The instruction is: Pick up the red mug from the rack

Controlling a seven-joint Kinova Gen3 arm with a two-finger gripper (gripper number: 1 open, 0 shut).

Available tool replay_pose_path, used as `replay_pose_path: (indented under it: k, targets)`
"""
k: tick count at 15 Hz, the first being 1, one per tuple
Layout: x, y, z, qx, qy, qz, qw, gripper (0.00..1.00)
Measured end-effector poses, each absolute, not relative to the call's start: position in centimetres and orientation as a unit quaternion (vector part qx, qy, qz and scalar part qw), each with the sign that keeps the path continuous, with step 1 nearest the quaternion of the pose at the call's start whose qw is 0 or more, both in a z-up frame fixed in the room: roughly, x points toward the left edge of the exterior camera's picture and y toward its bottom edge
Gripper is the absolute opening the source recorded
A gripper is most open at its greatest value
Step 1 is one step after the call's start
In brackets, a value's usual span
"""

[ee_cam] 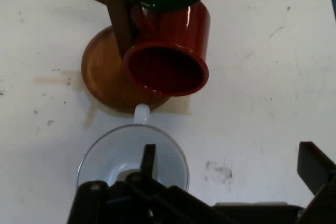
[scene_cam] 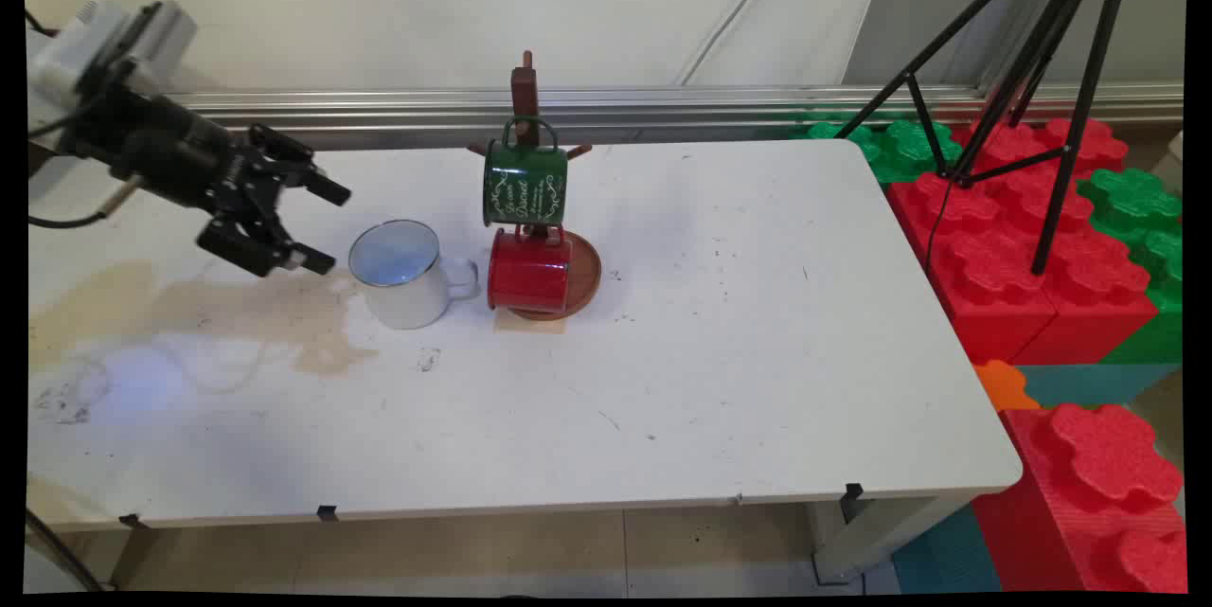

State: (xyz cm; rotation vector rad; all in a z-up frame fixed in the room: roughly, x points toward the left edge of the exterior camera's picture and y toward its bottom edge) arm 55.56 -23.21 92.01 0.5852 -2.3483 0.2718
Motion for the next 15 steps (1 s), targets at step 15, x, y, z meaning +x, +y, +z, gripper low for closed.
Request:
replay_pose_path:
  k: [15]
  targets:
    - [50.7,-25.6,84.0,0.264,-0.884,0.079,0.377,1.0]
